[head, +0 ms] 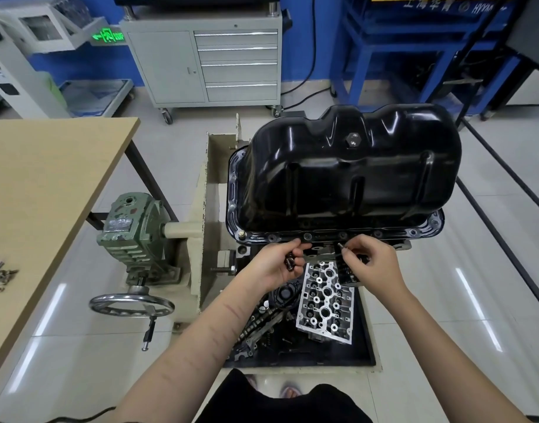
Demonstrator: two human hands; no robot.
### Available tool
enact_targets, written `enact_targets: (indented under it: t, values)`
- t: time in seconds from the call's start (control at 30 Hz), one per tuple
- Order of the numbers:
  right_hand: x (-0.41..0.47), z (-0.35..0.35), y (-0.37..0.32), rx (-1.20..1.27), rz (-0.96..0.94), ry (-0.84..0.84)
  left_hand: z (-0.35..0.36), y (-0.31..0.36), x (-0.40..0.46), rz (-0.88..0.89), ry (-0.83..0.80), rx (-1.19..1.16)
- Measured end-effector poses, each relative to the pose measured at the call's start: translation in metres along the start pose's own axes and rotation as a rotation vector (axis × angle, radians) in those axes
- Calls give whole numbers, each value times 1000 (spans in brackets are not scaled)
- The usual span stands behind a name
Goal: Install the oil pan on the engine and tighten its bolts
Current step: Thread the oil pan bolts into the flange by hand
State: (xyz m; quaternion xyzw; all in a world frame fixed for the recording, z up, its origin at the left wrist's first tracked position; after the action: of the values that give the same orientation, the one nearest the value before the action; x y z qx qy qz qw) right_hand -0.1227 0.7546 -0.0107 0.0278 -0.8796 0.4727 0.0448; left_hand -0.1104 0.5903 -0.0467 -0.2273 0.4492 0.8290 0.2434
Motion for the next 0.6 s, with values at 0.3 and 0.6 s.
enact_targets:
  t: [0.3,0.6]
  values:
    - [-3,1,-4,-9,1,-16,1,-2,-1,38,36,-10]
    - [-4,2,-4,-20,5,-11,0,-2,0,58,53,-24]
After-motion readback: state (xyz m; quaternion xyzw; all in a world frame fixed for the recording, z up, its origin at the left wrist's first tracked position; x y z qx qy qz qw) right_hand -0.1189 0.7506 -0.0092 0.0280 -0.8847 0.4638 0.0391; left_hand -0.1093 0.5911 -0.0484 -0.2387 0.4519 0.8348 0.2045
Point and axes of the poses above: each hand's wrist, its own x-axis towards the middle knuckle, its own z-axis out of the palm, y = z × x, the point moved 6 cm from there along x, towards the middle knuckle, and after that the axes turned 5 degrees about z, right-handed, at the moved point
